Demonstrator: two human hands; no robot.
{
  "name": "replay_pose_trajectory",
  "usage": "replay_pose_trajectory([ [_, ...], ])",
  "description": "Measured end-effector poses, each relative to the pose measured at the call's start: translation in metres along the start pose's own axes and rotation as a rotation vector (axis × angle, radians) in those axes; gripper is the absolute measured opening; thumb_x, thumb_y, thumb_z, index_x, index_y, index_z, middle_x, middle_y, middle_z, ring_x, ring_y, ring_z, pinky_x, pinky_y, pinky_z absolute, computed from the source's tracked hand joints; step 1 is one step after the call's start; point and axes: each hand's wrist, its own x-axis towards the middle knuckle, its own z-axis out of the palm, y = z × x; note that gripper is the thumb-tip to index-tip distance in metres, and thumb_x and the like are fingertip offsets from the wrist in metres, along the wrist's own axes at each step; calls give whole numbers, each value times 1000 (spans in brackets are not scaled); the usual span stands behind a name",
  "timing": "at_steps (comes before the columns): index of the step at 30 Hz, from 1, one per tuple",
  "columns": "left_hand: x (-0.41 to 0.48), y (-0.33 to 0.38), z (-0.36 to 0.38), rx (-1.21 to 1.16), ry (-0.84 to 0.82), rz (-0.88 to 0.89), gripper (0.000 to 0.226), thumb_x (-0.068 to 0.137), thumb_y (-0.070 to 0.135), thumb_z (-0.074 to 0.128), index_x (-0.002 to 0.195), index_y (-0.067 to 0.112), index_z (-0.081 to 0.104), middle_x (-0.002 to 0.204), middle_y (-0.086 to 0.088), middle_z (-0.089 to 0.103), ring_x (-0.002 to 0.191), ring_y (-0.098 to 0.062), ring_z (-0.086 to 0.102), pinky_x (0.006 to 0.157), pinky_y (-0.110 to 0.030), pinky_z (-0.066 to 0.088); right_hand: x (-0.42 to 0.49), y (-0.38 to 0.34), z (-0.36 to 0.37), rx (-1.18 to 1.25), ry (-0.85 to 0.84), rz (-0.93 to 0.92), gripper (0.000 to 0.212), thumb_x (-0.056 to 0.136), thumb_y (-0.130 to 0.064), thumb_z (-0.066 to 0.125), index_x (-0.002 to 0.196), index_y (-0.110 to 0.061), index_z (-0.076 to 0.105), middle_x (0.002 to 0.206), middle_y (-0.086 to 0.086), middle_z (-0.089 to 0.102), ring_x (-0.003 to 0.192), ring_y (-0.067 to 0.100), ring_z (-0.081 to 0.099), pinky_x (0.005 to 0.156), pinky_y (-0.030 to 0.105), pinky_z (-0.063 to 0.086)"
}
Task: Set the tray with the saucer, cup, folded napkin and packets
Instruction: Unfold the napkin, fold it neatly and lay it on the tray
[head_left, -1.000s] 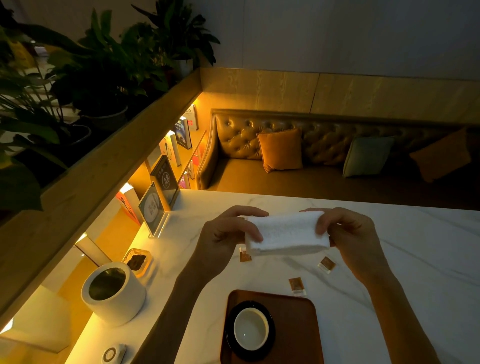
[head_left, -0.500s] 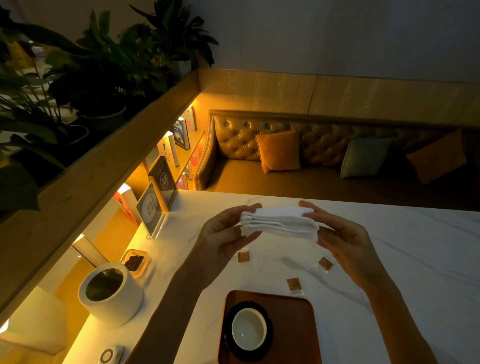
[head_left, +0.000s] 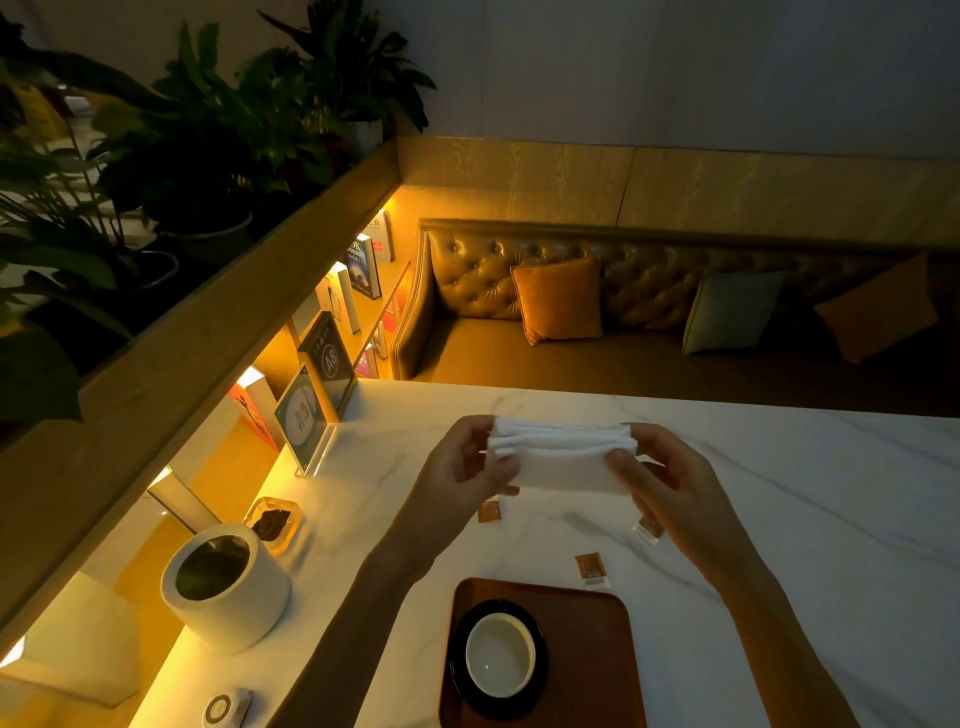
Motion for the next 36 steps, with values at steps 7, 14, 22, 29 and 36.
replay_pose_trajectory([
  [7,0,-4,9,76,18,-39,27,86,52,51,107,37,59,112,9,57,97,-1,64,67,-25,61,-2,7,7,6,-32,57,20,86,-44,55,103,-35,60,94,-20,63,91,5,63,58,18,54],
  [14,2,-27,22,171,219,-85,25,98,36,47,108,21,65,98,3,64,70,-20,73,54,-25,60,-7,17,12,-26,85,58,17,92,-24,57,93,-40,63,94,-24,62,92,-2,59,65,21,59],
  [22,0,-46,37,343,242,-41,27,101,37,41,100,19,62,80,2,64,51,-12,69,43,-19,54,-21,30,6,-23,142,134,16,93,-22,55,89,-31,67,89,-20,65,85,-3,61,59,13,53],
  [29,4,-66,41,214,29,-161,28,99,36,49,91,26,74,89,-5,70,72,-15,71,56,-27,60,-43,51,-12,93,179,289,16,92,-15,56,92,-16,72,88,0,71,77,4,65,54,20,54],
  [36,-3,-111,43,208,-207,-394,18,94,33,60,102,30,76,96,10,76,86,-6,72,69,-21,59,-75,102,-22,115,83,570,13,88,-24,63,89,-29,75,92,-5,75,85,7,70,64,21,57],
])
